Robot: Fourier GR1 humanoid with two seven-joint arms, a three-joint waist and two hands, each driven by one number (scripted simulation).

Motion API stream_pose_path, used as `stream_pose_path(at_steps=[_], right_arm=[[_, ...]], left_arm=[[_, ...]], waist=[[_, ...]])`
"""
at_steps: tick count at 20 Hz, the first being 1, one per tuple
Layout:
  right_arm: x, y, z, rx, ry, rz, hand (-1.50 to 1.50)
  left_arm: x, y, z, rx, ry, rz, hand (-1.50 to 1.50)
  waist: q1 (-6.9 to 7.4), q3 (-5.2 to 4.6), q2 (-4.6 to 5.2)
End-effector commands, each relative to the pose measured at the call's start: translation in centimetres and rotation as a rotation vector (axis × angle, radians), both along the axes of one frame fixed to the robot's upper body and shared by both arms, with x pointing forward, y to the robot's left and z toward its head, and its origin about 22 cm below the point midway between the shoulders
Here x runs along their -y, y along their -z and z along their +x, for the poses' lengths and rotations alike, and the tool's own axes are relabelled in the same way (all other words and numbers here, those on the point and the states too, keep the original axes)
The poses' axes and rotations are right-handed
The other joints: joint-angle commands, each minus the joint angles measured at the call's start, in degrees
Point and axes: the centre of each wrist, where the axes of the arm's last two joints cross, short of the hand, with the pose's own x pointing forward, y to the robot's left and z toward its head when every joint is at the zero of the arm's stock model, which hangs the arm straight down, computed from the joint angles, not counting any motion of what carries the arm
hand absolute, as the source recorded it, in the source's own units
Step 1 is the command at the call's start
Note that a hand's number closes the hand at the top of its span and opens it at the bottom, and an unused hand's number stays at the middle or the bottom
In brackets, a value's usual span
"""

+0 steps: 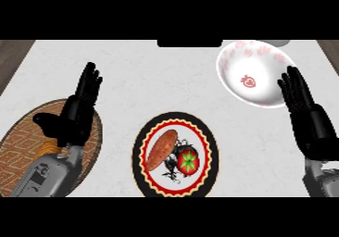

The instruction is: Pick the sweet potato from the plate and place it in the bowl

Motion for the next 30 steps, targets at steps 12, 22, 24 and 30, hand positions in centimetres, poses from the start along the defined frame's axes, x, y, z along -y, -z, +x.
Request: stream_pose_path(at_steps=[12,22,24,30], right_arm=[[-20.1,1.9,-0.7,0.217,0.180,-0.127,-1.50],[-23.7,4.6,-1.6,0.022,0.215,-0.472,-1.50],[-24.0,3.5,-1.5,-0.051,0.208,-0.525,-1.50],[-25.9,1.1,-2.4,-0.315,0.120,-0.804,-1.50]], left_arm=[[-7.3,-2.3,0.9,0.075,-0.085,0.072,0.00],[-11.0,-1.8,0.1,0.049,-0.141,0.078,0.00],[-11.5,-2.8,0.4,0.051,-0.153,0.071,0.00],[-12.1,-1.7,-0.1,0.047,-0.148,0.064,0.00]], waist=[[2.85,-0.67,0.10],[-0.63,-0.72,-1.17],[-1.63,-0.71,-1.65],[-1.14,-0.72,-1.23]])
